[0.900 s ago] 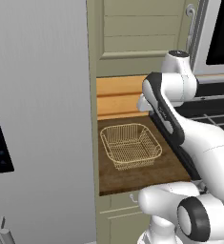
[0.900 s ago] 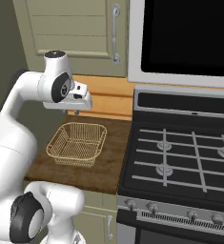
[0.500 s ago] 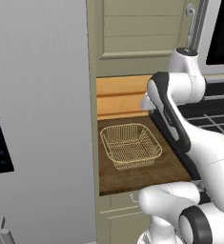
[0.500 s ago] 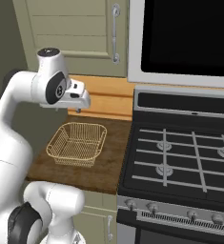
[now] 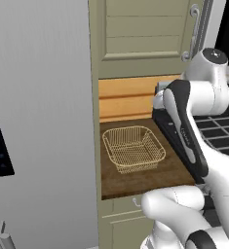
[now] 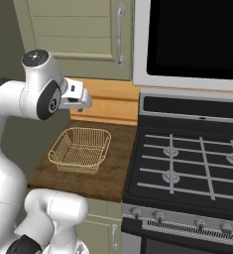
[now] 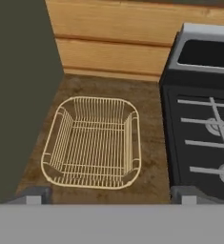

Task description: Open the cabinet, pick up the bread from the cabinet and place it in the basket. Then move the basket to the dining counter.

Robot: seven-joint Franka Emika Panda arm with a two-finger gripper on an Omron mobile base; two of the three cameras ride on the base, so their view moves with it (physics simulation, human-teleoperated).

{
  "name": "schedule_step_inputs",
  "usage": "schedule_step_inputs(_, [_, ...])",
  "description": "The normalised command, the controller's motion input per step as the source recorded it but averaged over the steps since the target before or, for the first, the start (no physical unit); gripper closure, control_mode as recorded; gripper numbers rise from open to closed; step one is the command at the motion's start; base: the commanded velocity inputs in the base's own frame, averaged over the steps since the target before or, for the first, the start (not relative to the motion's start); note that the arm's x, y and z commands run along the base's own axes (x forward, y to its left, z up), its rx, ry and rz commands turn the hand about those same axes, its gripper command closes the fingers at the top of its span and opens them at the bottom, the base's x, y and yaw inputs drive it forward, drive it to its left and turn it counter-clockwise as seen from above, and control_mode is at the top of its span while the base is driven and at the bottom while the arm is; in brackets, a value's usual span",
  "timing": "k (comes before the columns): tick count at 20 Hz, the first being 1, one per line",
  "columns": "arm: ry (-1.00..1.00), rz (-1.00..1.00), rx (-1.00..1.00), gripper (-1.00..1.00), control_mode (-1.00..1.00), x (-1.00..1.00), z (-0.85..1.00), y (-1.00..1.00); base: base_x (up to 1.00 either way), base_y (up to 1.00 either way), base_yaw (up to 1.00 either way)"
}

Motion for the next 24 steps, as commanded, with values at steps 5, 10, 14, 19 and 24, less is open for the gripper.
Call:
schedule_step_inputs(5, [-0.1,0.0,0.05,-1.0,-1.0,-0.2,0.47,-0.23,0.0,0.0,0.0])
schedule_step_inputs(10, [-0.08,-0.01,0.05,-1.0,-1.0,-0.12,0.42,-0.14,0.0,0.0,0.0])
schedule_step_inputs(14, [-0.11,0.0,0.03,-1.0,-1.0,-0.09,0.11,-0.14,0.0,0.0,0.0])
schedule_step_inputs(19, [-0.18,0.0,0.03,-1.0,-1.0,-0.03,0.02,-0.18,0.0,0.0,0.0])
schedule_step_inputs(24, [-0.22,0.0,0.02,-1.0,-1.0,0.0,0.0,-0.06,0.0,0.0,0.0])
